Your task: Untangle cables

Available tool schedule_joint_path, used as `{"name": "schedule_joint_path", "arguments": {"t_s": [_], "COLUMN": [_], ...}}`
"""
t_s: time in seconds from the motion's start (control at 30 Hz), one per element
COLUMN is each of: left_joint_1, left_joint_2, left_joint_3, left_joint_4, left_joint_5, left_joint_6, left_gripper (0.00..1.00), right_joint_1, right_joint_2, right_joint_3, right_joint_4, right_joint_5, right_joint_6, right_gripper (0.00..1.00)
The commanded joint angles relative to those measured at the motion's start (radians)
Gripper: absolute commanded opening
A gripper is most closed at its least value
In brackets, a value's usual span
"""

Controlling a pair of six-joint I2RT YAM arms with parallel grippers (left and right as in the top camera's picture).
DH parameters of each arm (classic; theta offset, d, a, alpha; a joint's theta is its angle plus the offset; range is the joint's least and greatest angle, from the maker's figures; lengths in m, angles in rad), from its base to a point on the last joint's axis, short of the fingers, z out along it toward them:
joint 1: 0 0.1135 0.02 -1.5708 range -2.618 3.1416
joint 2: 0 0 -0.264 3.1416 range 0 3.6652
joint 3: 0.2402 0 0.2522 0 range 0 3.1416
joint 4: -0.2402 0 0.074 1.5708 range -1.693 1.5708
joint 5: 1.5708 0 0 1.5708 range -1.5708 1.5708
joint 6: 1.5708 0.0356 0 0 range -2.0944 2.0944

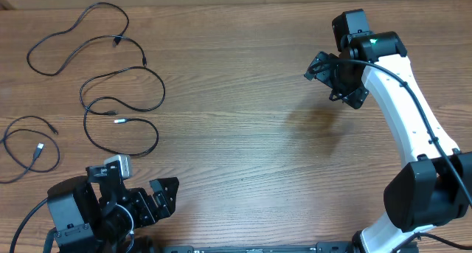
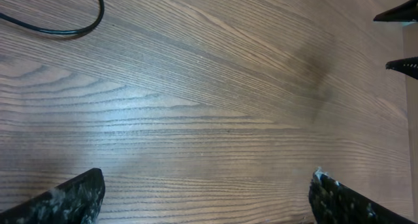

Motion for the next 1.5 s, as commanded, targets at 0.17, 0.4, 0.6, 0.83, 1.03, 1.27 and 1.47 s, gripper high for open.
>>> {"name": "schedule_joint_path", "arguments": {"t_s": [0.17, 0.4, 0.6, 0.83, 1.03, 1.27, 1.47], "left_joint_1": [-0.007, -0.037, -0.239, -0.341, -0.341, -0.330, -0.322], "left_joint_2": [-0.007, -0.009, -0.012, -0.076, -0.139, -0.254, -0.309], "left_joint_3": [0.008, 0.008, 0.007, 0.006, -0.002, -0.008, -0.062], "left_joint_4": [0.001, 0.000, 0.001, -0.012, -0.091, -0.013, 0.174], "left_joint_5": [-0.009, -0.013, -0.016, -0.164, -0.170, -0.144, -0.144], "left_joint_6": [-0.003, -0.003, -0.003, -0.003, -0.003, -0.002, 0.113], "left_gripper": [0.99, 1.00, 1.00, 1.00, 1.00, 1.00, 1.00], "right_joint_1": [-0.003, -0.003, -0.003, -0.003, -0.003, -0.003, -0.003], "right_joint_2": [-0.001, -0.001, -0.001, -0.001, -0.001, -0.001, -0.001], "right_joint_3": [-0.002, -0.002, -0.002, -0.002, -0.002, -0.002, -0.002], "right_joint_4": [0.001, 0.001, 0.001, 0.001, 0.001, 0.001, 0.001], "right_joint_5": [-0.001, -0.001, -0.001, -0.001, -0.001, -0.001, -0.001], "right_joint_6": [-0.005, -0.005, -0.005, -0.005, -0.005, -0.005, -0.005], "right_gripper": [1.00, 1.00, 1.00, 1.00, 1.00, 1.00, 1.00]}}
